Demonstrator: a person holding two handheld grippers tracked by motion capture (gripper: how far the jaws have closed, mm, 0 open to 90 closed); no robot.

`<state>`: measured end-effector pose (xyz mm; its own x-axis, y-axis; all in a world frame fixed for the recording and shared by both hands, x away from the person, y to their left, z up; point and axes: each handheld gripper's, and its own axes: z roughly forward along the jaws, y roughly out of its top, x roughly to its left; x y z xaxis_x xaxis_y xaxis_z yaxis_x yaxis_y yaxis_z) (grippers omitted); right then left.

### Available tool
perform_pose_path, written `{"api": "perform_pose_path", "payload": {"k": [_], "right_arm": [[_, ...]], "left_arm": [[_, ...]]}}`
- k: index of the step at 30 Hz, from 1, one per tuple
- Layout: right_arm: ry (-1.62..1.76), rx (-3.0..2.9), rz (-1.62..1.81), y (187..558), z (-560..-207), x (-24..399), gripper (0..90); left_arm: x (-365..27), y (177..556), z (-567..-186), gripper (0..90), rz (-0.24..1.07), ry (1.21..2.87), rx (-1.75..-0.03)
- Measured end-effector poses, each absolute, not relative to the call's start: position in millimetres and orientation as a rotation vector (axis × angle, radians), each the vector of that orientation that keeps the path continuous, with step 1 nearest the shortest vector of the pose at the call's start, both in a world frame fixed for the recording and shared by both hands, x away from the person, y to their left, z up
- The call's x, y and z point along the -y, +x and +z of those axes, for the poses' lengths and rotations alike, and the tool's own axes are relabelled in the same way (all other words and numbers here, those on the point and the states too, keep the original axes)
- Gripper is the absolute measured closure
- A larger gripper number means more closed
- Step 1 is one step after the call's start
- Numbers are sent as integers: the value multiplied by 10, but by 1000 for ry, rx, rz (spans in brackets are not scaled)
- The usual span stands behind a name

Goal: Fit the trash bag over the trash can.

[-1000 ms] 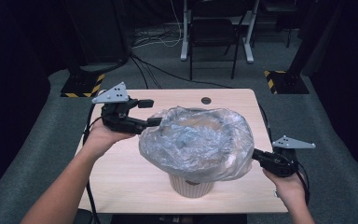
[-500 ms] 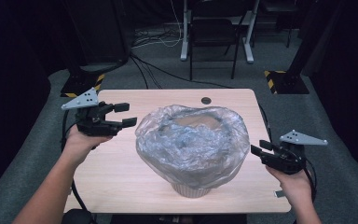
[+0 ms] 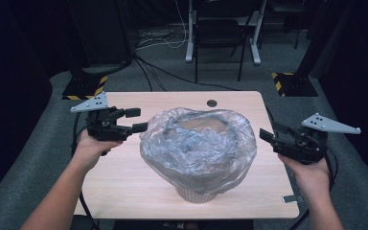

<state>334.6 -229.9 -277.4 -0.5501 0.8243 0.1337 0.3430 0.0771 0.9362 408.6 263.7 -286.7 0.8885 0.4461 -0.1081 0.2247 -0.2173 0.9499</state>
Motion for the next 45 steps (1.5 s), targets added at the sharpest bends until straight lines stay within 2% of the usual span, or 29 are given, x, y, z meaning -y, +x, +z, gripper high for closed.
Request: {"api": "perform_pose_path", "payload": {"k": [4,6,9,15,17,20,26,33,39,43,45], "right_arm": [[1131,-1962,1478,3440,-2793,2167,376],[1131,-1983,1475,3484,-2824,2120,406],[1111,-2030,1490,3526,-2868,2069,511],[1043,-2102,1483,3525,-2915,1994,841],[1021,-2105,1461,3514,-2922,1980,900],[1017,-2104,1421,3523,-2925,1966,900],[1054,-2062,1353,3614,-2936,1975,900],[1122,-2060,1278,3722,-3042,2016,900],[1172,-2042,1310,3698,-3157,2138,894],[1164,-1966,1438,3622,-3014,2186,600],[1146,-1950,1484,3594,-2925,2166,541]], "left_arm": [[-2511,4135,-2908,354,194,1823,-489],[-2462,4157,-2921,406,174,1830,-472],[-2390,4180,-2937,507,163,1852,-449],[-2306,4198,-2971,722,167,1884,-419],[-2287,4195,-2980,781,181,1889,-412],[-2267,4208,-2985,837,211,1891,-422],[-2284,4288,-3001,871,267,1884,-494],[-2318,4347,-3075,872,263,1905,-559],[-2334,4308,-3084,858,242,1872,-544],[-2323,4274,-3017,849,253,1860,-522],[-2306,4259,-2991,844,263,1862,-512]]}}
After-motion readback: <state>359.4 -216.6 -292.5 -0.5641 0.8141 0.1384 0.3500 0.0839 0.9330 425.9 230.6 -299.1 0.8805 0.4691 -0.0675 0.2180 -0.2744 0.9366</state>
